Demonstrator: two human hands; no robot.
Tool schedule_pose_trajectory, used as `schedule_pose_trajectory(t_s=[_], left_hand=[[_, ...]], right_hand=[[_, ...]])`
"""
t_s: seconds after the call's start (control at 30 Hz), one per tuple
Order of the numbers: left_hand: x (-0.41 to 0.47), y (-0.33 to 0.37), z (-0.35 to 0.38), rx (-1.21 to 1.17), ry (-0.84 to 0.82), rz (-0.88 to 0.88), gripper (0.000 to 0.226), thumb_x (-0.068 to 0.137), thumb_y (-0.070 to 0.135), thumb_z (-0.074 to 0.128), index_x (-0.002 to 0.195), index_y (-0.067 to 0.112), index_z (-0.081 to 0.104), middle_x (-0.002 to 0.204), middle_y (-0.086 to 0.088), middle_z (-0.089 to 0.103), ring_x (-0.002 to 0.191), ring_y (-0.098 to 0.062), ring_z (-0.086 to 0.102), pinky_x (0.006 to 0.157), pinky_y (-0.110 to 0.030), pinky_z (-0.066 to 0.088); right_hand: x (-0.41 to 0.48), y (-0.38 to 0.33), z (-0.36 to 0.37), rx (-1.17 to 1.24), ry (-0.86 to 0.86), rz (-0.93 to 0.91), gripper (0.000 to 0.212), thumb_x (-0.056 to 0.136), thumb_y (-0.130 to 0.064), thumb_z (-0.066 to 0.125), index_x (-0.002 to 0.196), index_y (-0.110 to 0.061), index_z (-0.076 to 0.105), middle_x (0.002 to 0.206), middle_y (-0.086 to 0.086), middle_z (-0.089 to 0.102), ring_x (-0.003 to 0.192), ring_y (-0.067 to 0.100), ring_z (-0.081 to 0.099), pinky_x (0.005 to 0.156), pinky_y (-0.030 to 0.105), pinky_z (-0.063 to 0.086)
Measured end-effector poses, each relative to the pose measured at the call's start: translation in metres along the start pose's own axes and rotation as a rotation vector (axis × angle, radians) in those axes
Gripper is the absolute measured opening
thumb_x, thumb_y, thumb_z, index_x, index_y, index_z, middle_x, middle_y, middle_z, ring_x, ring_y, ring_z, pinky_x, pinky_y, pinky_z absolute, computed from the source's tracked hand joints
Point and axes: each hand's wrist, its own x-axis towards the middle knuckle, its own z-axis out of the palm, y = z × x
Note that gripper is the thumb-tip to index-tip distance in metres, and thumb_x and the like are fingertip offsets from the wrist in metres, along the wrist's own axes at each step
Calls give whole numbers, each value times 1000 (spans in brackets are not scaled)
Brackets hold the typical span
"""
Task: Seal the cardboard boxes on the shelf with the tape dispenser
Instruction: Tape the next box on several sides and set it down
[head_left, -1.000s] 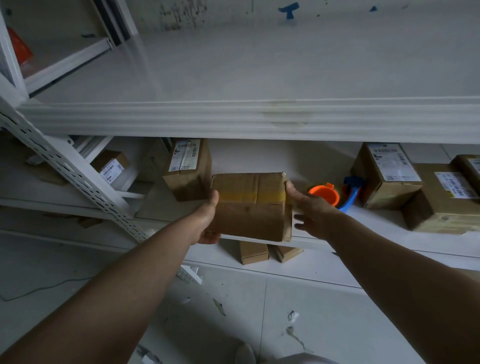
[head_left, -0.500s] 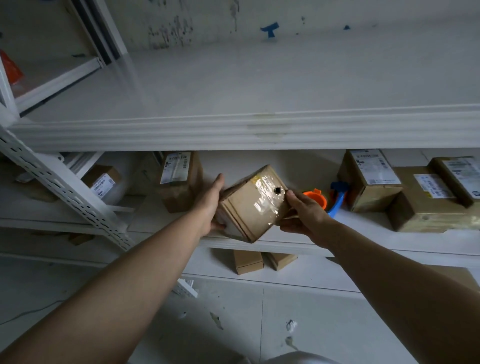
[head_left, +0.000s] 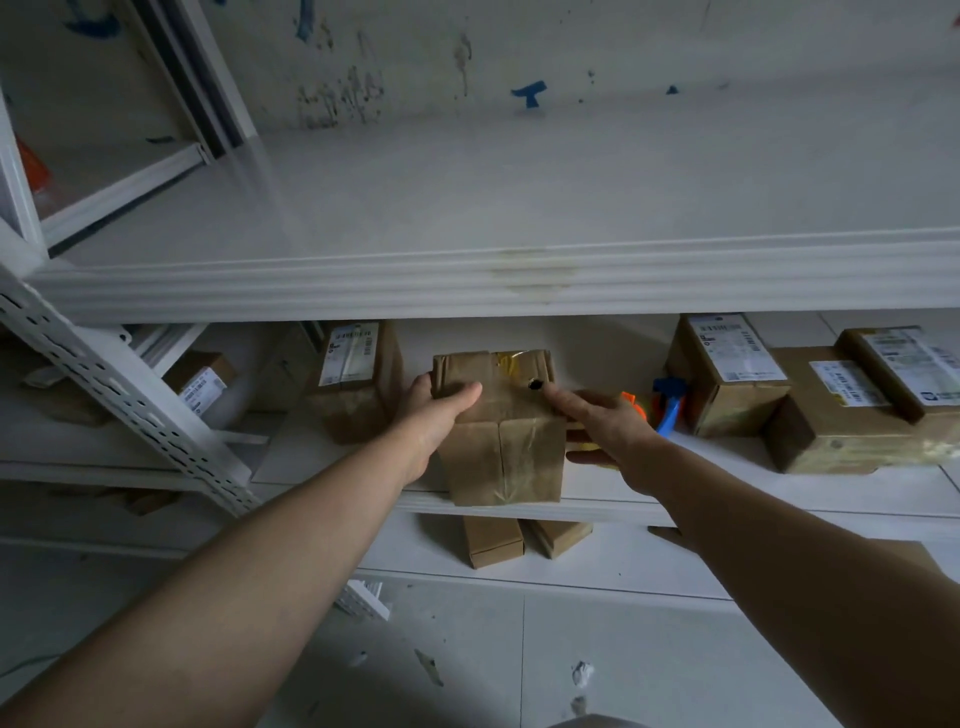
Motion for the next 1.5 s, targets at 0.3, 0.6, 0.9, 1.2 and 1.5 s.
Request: schedule_pose_trajectory(t_s=[0.3, 0.6, 0.9, 1.2, 1.5], left_hand=[[15, 15, -7, 205, -51, 47, 69, 85, 54, 62, 143, 28, 37, 136, 0, 51, 124, -27, 47, 105, -45, 39], [18, 20, -20, 333, -85, 115, 92, 82, 55, 65, 153, 26, 14, 158, -5, 22, 142, -30, 26, 114, -48, 28], [26, 17, -27, 406, -281, 91, 124, 59, 60, 80, 152, 34, 2, 160, -2, 18, 141, -30, 30, 109, -52, 37], [40, 36, -40, 278, -331, 133, 94, 75, 18, 78, 151, 31, 24, 149, 0, 37, 130, -22, 41, 103, -37, 38], [34, 17, -34, 292, -166, 150, 105, 83, 35, 73, 150, 41, -6, 161, -2, 9, 147, -28, 15, 116, -52, 21]], right_hand=[[9, -18, 17, -190, 175, 16, 32, 84, -41, 70, 91, -11, 70, 89, 8, 72, 82, 23, 70, 78, 39, 60], [5, -24, 41, -138, 259, 56, 33, 90, -39, 63, 94, -6, 68, 88, 11, 70, 72, 23, 70, 60, 30, 60], [4, -19, 49, -280, 297, 54, 37, 94, -44, 54, 124, -21, 54, 100, 4, 64, 86, 22, 66, 67, 33, 59], [15, -21, 43, -127, 310, -119, 43, 97, -4, 46, 136, -19, 48, 136, 7, 52, 120, 24, 52, 97, 30, 42], [9, 0, 50, -67, 133, 101, 34, 96, 4, 38, 120, -9, 57, 93, 4, 66, 82, 15, 64, 83, 35, 52]])
